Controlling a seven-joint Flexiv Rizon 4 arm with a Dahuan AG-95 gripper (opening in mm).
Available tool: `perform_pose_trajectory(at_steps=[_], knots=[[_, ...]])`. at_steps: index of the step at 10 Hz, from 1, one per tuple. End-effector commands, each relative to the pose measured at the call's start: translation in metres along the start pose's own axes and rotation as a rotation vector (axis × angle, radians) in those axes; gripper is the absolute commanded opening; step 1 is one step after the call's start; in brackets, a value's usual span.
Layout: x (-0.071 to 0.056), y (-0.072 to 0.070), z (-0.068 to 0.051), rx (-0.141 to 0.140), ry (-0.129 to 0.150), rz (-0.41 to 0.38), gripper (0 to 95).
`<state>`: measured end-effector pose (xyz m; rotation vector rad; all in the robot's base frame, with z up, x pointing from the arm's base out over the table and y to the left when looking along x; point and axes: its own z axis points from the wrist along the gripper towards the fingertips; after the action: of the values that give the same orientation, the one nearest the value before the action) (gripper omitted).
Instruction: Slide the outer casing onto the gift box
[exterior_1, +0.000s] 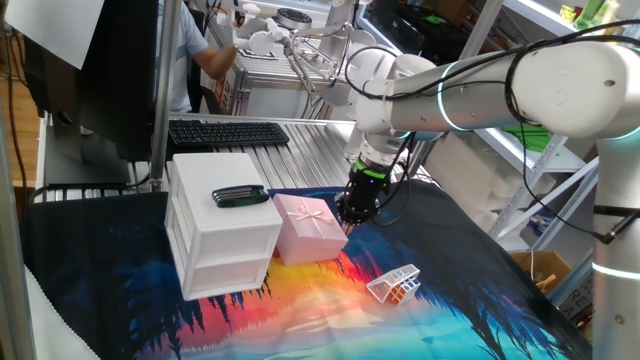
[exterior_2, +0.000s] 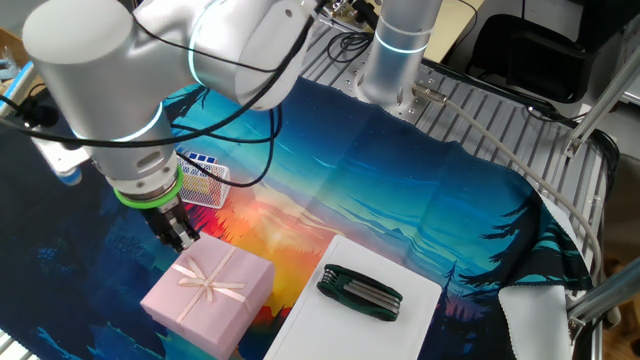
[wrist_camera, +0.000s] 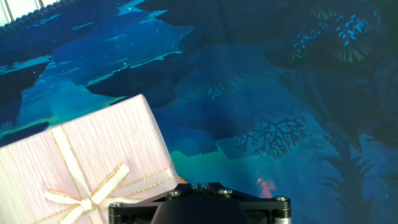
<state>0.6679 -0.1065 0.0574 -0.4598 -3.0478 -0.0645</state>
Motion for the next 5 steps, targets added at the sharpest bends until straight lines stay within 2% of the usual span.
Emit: perform_pose_trajectory(at_steps=[1, 5], knots=[[-0.0021, 0.0014, 0.001, 0.003, -0.007, 0.01, 0.0], [0.0031, 0.0055, -0.0017, 0.015, -0.008, 0.026, 0.0]])
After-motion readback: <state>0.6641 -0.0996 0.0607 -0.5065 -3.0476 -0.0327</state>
